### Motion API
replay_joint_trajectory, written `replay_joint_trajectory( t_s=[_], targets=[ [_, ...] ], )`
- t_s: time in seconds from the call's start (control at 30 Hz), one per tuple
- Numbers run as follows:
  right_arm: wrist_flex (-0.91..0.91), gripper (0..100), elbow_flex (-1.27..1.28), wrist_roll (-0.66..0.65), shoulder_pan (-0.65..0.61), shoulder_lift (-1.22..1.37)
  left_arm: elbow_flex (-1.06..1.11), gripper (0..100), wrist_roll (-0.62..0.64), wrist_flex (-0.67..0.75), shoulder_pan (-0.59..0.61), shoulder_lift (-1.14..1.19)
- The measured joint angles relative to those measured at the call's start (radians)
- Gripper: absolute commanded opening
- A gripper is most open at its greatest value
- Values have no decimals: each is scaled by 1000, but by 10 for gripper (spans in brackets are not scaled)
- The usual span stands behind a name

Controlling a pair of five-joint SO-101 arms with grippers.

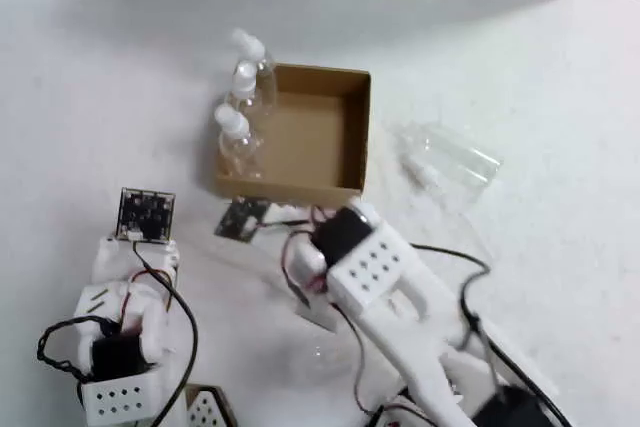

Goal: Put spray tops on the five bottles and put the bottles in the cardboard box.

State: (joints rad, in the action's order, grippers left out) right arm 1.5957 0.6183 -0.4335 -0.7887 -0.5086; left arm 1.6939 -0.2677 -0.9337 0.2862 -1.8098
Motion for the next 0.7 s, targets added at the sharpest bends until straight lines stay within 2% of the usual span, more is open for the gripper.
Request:
replay_joint_trajectory(
  t_s=[0.1, 0.23, 0.37, 0.5, 0.57, 0.7],
  targets=[
    [-18, 94, 58, -6, 80, -135, 0, 38, 0, 0, 0, 0],
    [-26, 94, 95, -26, 265, -235, 0, 38, 0, 0, 0, 0],
    [-72, 92, 143, -87, 534, -241, 0, 38, 0, 0, 0, 0],
    [-155, 19, 212, -140, 829, -239, 0, 38, 0, 0, 0, 0],
    [-192, 17, 244, -158, 964, -239, 0, 40, 0, 0, 0, 0],
    [-232, 24, 256, -256, 1174, -239, 0, 39, 0, -2, 0, 0]
  ],
)
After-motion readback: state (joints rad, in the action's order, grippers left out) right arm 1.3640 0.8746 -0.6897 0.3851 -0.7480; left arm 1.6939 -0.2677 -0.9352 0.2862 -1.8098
